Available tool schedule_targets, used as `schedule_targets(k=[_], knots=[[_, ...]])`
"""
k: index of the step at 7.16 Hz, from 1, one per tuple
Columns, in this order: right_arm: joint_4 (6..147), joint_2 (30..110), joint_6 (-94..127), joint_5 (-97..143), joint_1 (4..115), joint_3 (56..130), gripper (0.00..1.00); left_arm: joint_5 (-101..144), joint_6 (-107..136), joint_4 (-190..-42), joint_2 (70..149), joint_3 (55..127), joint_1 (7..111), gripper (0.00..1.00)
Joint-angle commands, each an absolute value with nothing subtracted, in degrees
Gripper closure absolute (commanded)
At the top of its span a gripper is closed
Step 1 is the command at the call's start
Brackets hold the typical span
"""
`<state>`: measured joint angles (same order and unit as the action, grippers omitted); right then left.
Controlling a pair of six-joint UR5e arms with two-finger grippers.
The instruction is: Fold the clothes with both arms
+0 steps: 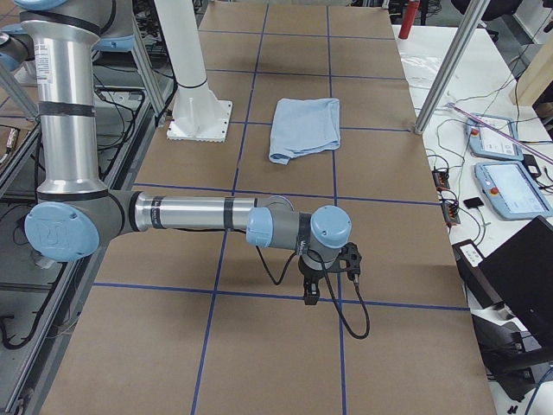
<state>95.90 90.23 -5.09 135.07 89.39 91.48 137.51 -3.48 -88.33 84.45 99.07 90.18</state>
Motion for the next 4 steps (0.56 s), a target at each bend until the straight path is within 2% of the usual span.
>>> schedule_targets(k=[1, 4], knots=[[95.8, 90.9, -5.1, 135.1, 91.2, 91.7, 0.00, 135.5, -3.4, -88.3, 84.5, 99.5, 90.2, 0.01], [95.8, 90.9, -0.4, 135.1, 92.0, 92.1, 0.00, 135.4, -3.4, -88.3, 84.5, 99.5, 90.2, 0.01]])
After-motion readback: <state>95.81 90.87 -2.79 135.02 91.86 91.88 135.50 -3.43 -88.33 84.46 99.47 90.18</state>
